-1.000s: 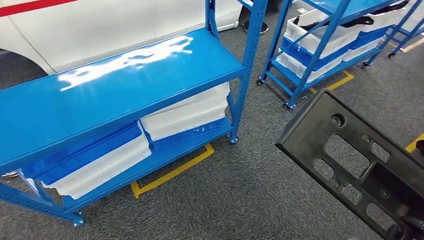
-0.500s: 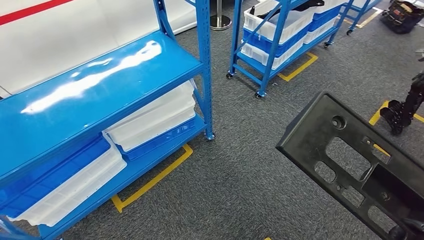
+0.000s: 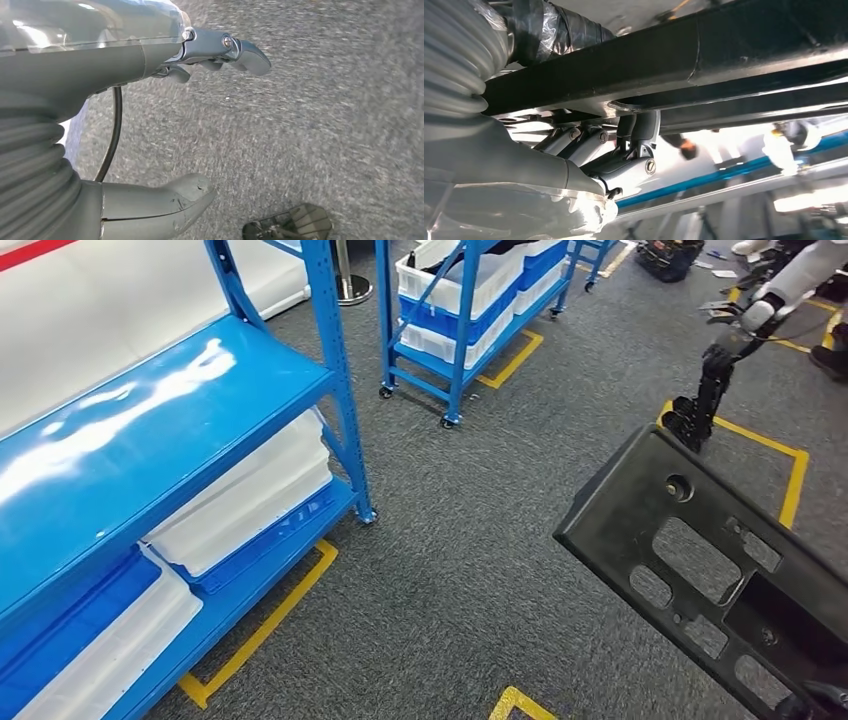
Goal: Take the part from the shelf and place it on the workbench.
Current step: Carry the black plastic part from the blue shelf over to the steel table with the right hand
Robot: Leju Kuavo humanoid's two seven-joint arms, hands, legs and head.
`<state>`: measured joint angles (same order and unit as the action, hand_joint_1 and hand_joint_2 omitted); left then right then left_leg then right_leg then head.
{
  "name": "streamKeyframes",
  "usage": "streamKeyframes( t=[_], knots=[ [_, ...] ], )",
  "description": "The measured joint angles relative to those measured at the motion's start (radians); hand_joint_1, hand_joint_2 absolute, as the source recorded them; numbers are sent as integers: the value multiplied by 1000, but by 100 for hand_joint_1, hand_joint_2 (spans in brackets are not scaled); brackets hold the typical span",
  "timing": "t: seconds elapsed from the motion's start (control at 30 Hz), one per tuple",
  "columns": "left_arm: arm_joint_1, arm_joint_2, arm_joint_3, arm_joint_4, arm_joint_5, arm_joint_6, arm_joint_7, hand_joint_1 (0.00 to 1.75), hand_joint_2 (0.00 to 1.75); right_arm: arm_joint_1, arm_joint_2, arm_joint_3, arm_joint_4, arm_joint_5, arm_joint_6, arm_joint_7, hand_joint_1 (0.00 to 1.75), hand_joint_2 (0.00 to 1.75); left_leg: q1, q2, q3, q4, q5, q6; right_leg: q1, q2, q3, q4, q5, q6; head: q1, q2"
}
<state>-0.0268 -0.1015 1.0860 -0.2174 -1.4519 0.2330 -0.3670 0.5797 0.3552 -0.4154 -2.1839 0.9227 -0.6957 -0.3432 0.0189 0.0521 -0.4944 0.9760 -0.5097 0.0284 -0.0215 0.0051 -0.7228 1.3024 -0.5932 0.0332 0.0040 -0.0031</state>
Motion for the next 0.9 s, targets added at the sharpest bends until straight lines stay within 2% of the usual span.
streamKeyframes(
  t=[0.03, 0.07, 0.13, 0.17, 0.2, 0.27, 0.3, 0.33, 0.4, 0.43, 0.47, 0.5, 0.53, 0.57, 0.63, 0.67, 0.7, 0.77, 0.8, 0.83, 0.9],
  knots=[
    [0, 0, 0, 0, -2, 0, -1, 0, 175, 0, 0, 0, 2, 2, 0, 0, 175, 175, 0, 15, 2, 1, -3, -3, -4, -6, 21, -32, 23, 3, 0, 0],
    [-1, -1, 0, 0, -3, -1, -1, 0, 175, 1, 0, 0, 4, 4, 0, 1, 175, 175, 0, 29, 5, 3, -7, -6, -7, -20, 60, -97, 55, 5, 0, 0],
    [-3, -2, 0, 0, -4, -1, -4, 0, 175, 0, 0, 0, 6, 6, 0, 0, 175, 175, -3, 51, 14, 8, -16, -17, -5, -67, 135, -226, 96, -1, 0, 0],
    [-4, -2, 0, 0, -4, -1, -5, 0, 175, 0, 0, 0, 8, 6, 0, 0, 175, 175, -5, 60, 18, 10, -20, -23, -2, -81, 153, -258, 101, -7, 0, 0],
    [-5, -2, 0, 0, -4, -1, -6, 0, 175, 0, 0, 0, 9, 7, 0, 0, 175, 175, -8, 68, 22, 11, -23, -29, 1, -85, 156, -267, 99, -13, 0, 0],
    [-9, -2, 0, 0, -4, -1, -6, 0, 175, 3, 0, 0, 9, 10, 0, -1, 175, 175, -6, 82, 29, 9, -26, -40, 1, -60, 152, -269, 103, -25, -1, 0],
    [-11, -2, 0, 0, -4, -1, -6, 0, 175, 3, 0, 0, 9, 11, 0, -1, 175, 175, -4, 67, 30, 15, -35, -46, 0, -49, 152, -273, 106, -32, -1, 0],
    [-12, -2, 0, 0, -4, -2, -6, 0, 175, 4, 0, 0, 9, 13, -1, 0, 175, 175, -1, 40, 21, 40, -55, -50, -2, -37, 152, -279, 110, -40, -1, 0],
    [-10, -3, 0, 0, -4, -3, -5, 0, 175, 2, 1, 0, 9, 19, -1, 1, 175, 175, 2, -24, -30, 153, -120, -53, -2, -13, 150, -283, 115, -52, -1, 0],
    [-8, -2, 0, 0, -5, -4, -4, 0, 175, 2, 1, 0, 9, 23, -1, 2, 175, 175, 2, -39, -65, 225, -151, -53, 1, 0, 148, -282, 116, -55, -1, 0],
    [-6, -2, 1, 0, -5, -6, -3, 0, 175, 2, 1, 0, 9, 28, 0, 5, 175, 175, 2, -44, -95, 282, -167, -52, 3, 15, 147, -281, 116, -56, -1, 0],
    [-4, -2, 1, 0, -5, -7, -2, 0, 175, 3, 1, 0, 9, 33, 0, 8, 175, 175, 2, -46, -111, 308, -162, -51, 5, 31, 147, -279, 116, -56, -1, 0],
    [-3, -2, 1, 0, -5, -9, -2, 0, 175, 3, 1, 0, 9, 37, 0, 11, 175, 175, 2, -49, -109, 291, -136, -49, 6, 47, 148, -278, 116, -56, -1, 0],
    [-2, -2, 1, 0, -5, -10, -2, 0, 175, 3, 1, 0, 9, 40, 0, 13, 175, 175, 2, -57, -91, 238, -95, -45, 7, 63, 149, -276, 116, -56, -1, 0],
    [-2, -1, 2, 0, -5, -12, -2, 0, 175, 3, 1, 0, 10, 45, 0, 17, 175, 175, 3, -104, -41, 102, -26, -34, 8, 92, 148, -270, 115, -52, -1, 0],
    [-2, 0, 2, 0, -5, -13, -2, 0, 175, 3, 1, 1, 10, 47, 0, 18, 175, 175, 2, -124, -25, 59, -13, -30, 8, 105, 145, -268, 115, -47, -1, 0],
    [-3, 1, 2, 0, -5, -13, -1, 0, 175, 5, 1, 1, 10, 49, 0, 19, 175, 175, 1, -136, -19, 39, -12, -27, 7, 117, 140, -266, 117, -40, -1, 0],
    [-6, 1, 3, 0, -5, -15, 0, 0, 175, 10, 1, 1, 10, 54, -1, 23, 175, 175, -1, -120, -15, 30, -11, -17, 2, 140, 131, -268, 123, -23, -1, 0],
    [-8, 1, 3, 0, -6, -15, 0, 0, 175, 14, 1, 1, 9, 57, -1, 24, 175, 175, -1, -107, -11, 23, -6, -11, 2, 131, 127, -264, 121, -18, -1, 0],
    [-8, 1, 4, 0, -6, -16, 0, 0, 175, 15, 1, 1, 9, 59, -1, 26, 175, 175, 0, -92, -8, 16, 0, -3, 3, 105, 117, -246, 110, -13, -1, 0],
    [-7, 1, 5, 0, -6, -16, 0, 0, 175, 15, 1, 1, 8, 60, -1, 27, 175, 175, -1, -61, -6, 7, 5, 7, 5, 33, 72, -153, 52, -7, 0, 0]
  ],
)
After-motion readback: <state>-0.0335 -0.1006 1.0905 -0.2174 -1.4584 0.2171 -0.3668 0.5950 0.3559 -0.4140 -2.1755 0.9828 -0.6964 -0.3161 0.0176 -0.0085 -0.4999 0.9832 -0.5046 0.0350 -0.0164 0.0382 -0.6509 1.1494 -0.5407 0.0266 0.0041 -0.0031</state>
